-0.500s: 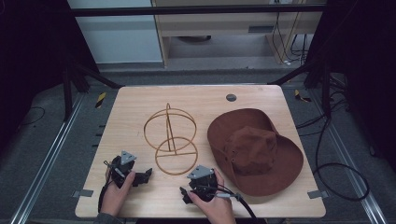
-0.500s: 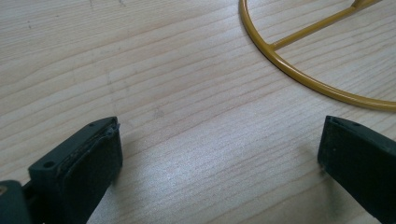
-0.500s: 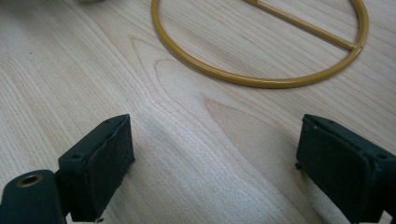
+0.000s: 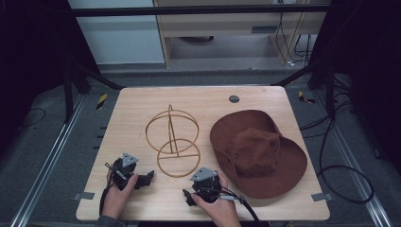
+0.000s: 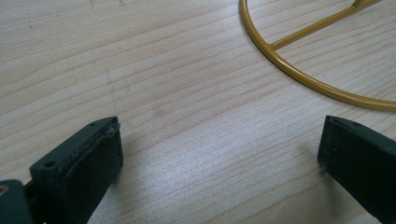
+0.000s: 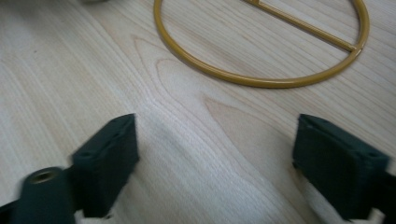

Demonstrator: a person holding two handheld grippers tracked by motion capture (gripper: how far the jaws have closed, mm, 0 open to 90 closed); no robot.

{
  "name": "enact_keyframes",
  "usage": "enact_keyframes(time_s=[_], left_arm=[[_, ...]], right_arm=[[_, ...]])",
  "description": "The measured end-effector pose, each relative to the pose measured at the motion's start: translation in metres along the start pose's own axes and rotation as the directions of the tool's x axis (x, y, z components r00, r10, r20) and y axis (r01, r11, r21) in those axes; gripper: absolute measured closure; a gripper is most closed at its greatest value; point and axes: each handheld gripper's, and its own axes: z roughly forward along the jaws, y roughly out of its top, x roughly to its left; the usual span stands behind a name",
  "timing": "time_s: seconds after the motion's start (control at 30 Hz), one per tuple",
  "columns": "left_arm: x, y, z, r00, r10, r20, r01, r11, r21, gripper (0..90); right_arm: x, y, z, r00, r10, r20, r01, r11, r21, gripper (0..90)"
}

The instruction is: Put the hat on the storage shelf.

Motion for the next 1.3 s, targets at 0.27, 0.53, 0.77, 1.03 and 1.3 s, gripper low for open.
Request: enact_keyframes(time_s=[0.27,0.53,0.77,1.03,1.3], left_arm=[[0.000,0.000,0.000,1.0000,0.001,0.000,-0.001,1.0000,0.000,0.0],[0.000,0.000,0.000,1.0000,0.005,0.001,-0.005,1.0000,0.003,0.0],[0.001,0.000,0.000,1.0000,0.005,0.001,-0.005,1.0000,0.003,0.0],[0.001,0.000,0.000,1.0000,0.005,0.001,-0.005,1.0000,0.003,0.0],[0.000,0.000,0.000,1.0000,0.002,0.003,-0.002,1.0000,0.000,0.0]], right_arm=[[-0.021,0.039,-0.088,0.9925,-0.116,0.040,0.118,0.991,-0.056,18.4],[-0.093,0.051,-0.157,0.9938,-0.089,0.067,0.091,0.995,-0.029,20.6],[-0.141,0.046,-0.174,0.9971,-0.022,0.073,0.019,0.999,0.048,13.1],[-0.170,0.034,-0.174,0.9963,-0.011,0.086,-0.002,0.989,0.149,9.8],[-0.188,0.036,-0.177,0.9965,-0.048,0.069,0.031,0.973,0.229,13.8]])
